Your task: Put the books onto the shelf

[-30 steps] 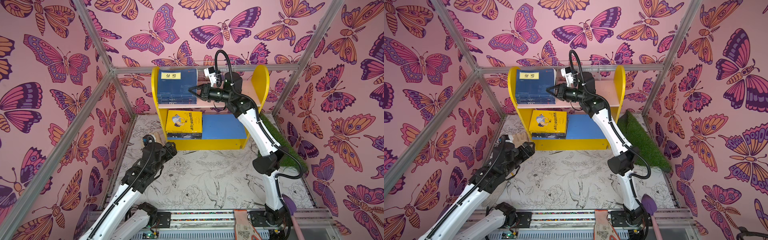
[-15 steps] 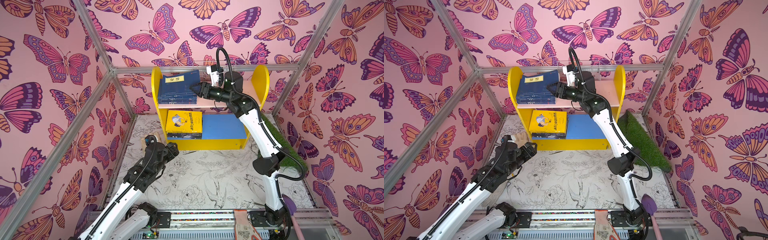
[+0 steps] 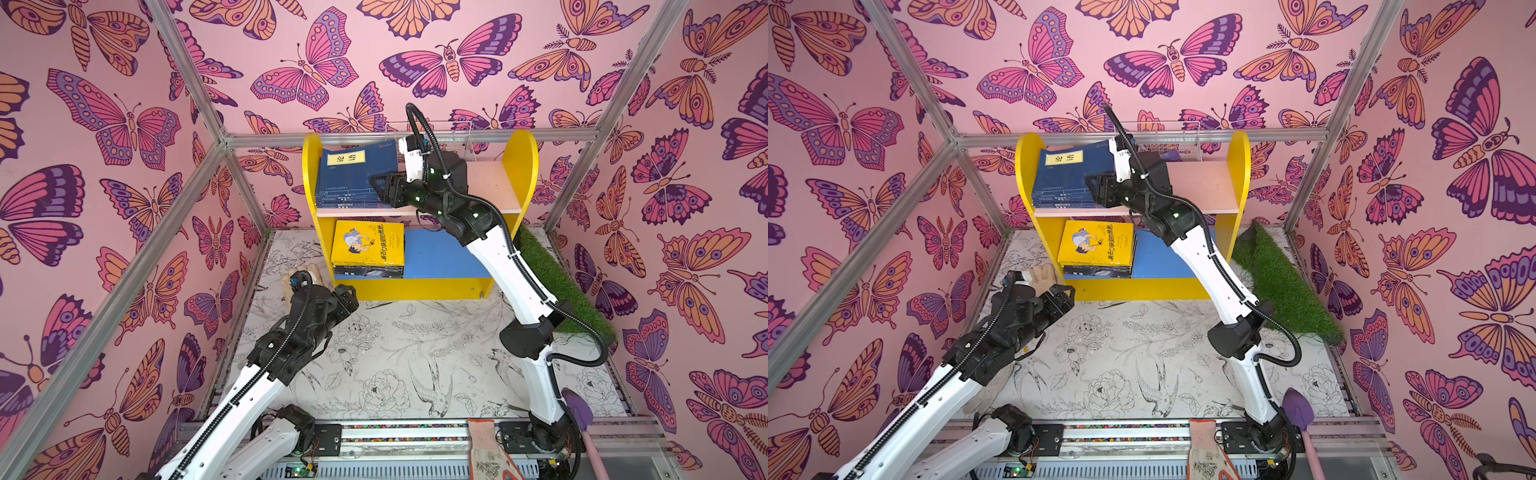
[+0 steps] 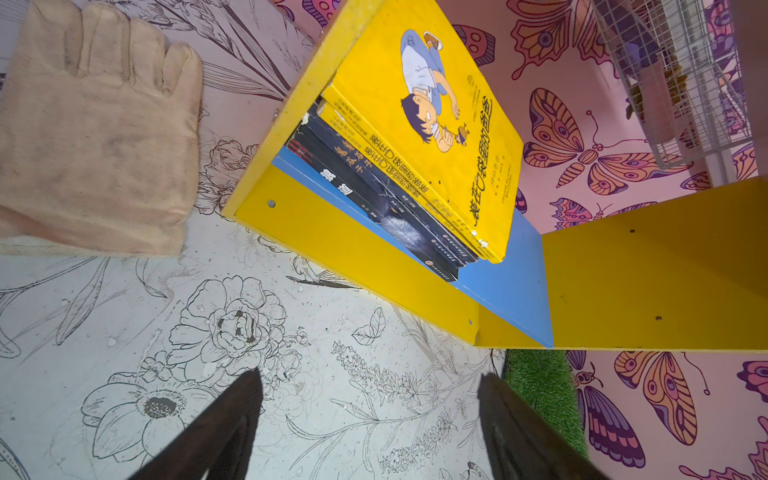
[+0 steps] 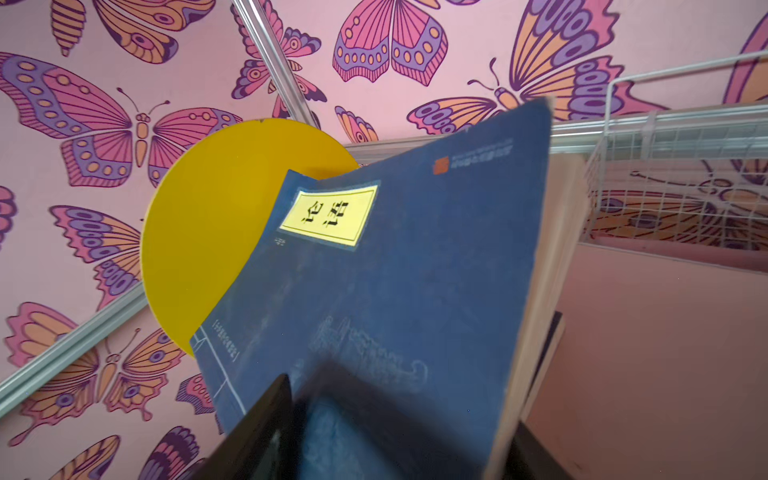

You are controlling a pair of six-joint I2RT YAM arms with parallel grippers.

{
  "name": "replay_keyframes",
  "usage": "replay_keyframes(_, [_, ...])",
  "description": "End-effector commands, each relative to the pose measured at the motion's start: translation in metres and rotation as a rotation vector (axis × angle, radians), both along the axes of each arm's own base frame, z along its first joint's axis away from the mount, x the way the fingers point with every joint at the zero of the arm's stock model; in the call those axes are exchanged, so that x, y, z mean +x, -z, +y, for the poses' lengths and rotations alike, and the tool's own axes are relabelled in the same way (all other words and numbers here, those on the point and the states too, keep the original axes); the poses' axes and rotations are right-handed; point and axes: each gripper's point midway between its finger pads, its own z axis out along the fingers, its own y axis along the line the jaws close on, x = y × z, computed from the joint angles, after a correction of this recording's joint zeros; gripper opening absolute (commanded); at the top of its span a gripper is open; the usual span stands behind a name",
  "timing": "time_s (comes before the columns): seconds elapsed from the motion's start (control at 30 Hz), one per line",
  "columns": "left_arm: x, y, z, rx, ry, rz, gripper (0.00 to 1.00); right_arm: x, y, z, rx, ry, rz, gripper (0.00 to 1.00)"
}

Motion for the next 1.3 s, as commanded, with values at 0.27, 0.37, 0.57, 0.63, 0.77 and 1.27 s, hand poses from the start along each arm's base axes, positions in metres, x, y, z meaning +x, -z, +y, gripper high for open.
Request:
replay_keyframes(0.27, [-0.003, 0.007, -0.005, -0.019, 0.018, 0.012, 0.84, 0.009, 0.09, 0.032, -0.193, 0.07, 0.113, 0.72])
replay_keyframes(0.37, [-0.002, 0.006, -0.008, -0.024, 0.034, 0.009, 0.84, 0.009, 0.09, 0.034, -0.2, 0.091, 0.097, 0.79])
replay_keyframes(0.57, [0.003, -0.006, -0.017, -0.026, 0.078, -0.014, 0.83, 0.009, 0.07, 0.024, -0.223, 0.122, 0.024, 0.99])
replay_keyframes(0.63, [0.005, -0.011, -0.021, -0.028, 0.096, -0.024, 0.83, 0.004, 0.057, 0.022, -0.232, 0.104, -0.022, 0.99])
replay_keyframes(0.77, [0.008, -0.019, -0.025, -0.021, 0.118, -0.042, 0.83, -0.013, 0.024, 0.022, -0.23, 0.024, -0.14, 0.99])
replay_keyframes(1.27, [0.038, -0.108, -0.047, 0.004, 0.223, -0.225, 0.8, -0.017, -0.019, -0.011, -0.102, -0.024, -0.156, 0.99])
